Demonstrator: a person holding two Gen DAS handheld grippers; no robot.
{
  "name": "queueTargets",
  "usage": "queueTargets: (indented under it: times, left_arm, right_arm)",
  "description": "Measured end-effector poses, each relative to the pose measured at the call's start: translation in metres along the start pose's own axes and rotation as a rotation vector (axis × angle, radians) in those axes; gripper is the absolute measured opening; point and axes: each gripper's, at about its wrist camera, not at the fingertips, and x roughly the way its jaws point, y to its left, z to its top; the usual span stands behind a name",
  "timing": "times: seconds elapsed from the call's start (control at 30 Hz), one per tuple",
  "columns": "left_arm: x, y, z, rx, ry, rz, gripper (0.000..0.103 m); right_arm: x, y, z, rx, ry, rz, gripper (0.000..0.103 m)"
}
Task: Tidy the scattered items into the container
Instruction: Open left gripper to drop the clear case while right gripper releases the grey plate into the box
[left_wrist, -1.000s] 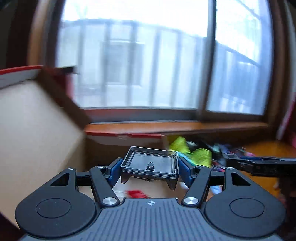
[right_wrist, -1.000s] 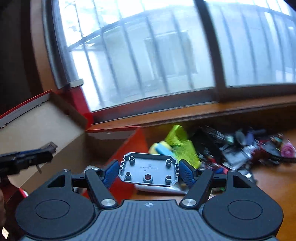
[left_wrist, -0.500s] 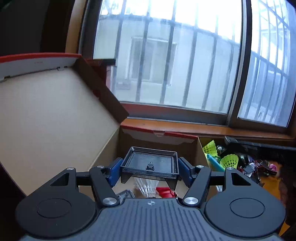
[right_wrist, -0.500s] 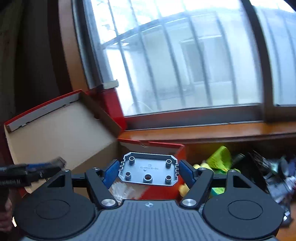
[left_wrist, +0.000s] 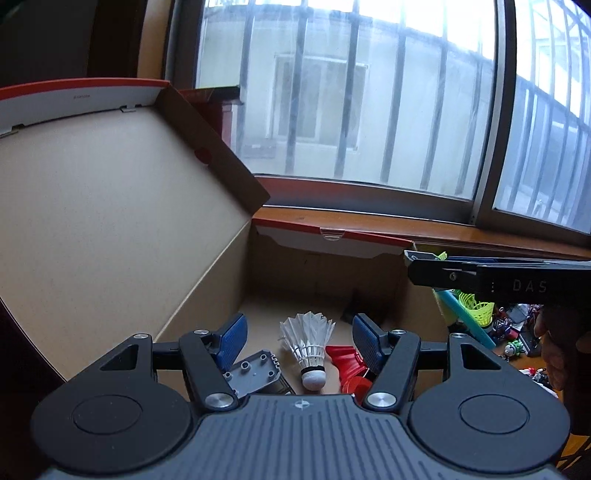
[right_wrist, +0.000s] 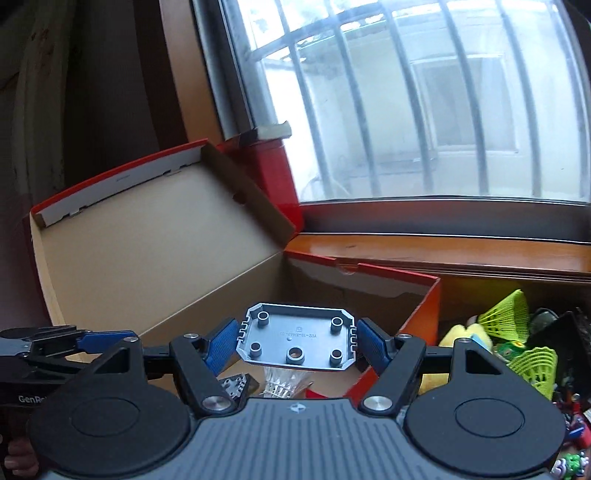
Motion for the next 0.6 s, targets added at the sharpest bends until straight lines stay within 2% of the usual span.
queueTargets:
  times: [0.27, 0.37, 0.47, 0.6]
  left_arm:
    - [0.003, 0.005, 0.002, -0.005, 0.011, 0.014, 0.064]
    - [0.002, 0.004, 0.001, -0.002, 0.014, 0.015, 0.071]
    - [0.002, 0.004, 0.001, 0.004, 0.016, 0.015, 0.077]
    - [0.003, 0.004, 0.0, 0.012, 0.016, 0.007, 0.082]
  right_arm:
    - [0.01, 0.003, -0.004, -0.014, 0.023, 0.023, 0.073]
    - [0.013, 0.004, -0.005, -0.012, 0.031, 0.03, 0.073]
    - [0.012, 0.006, -0.008, -0.015, 0.03, 0.035, 0.082]
    - [0.007, 0.012, -0.012, -0.034, 0.019, 0.019, 0.086]
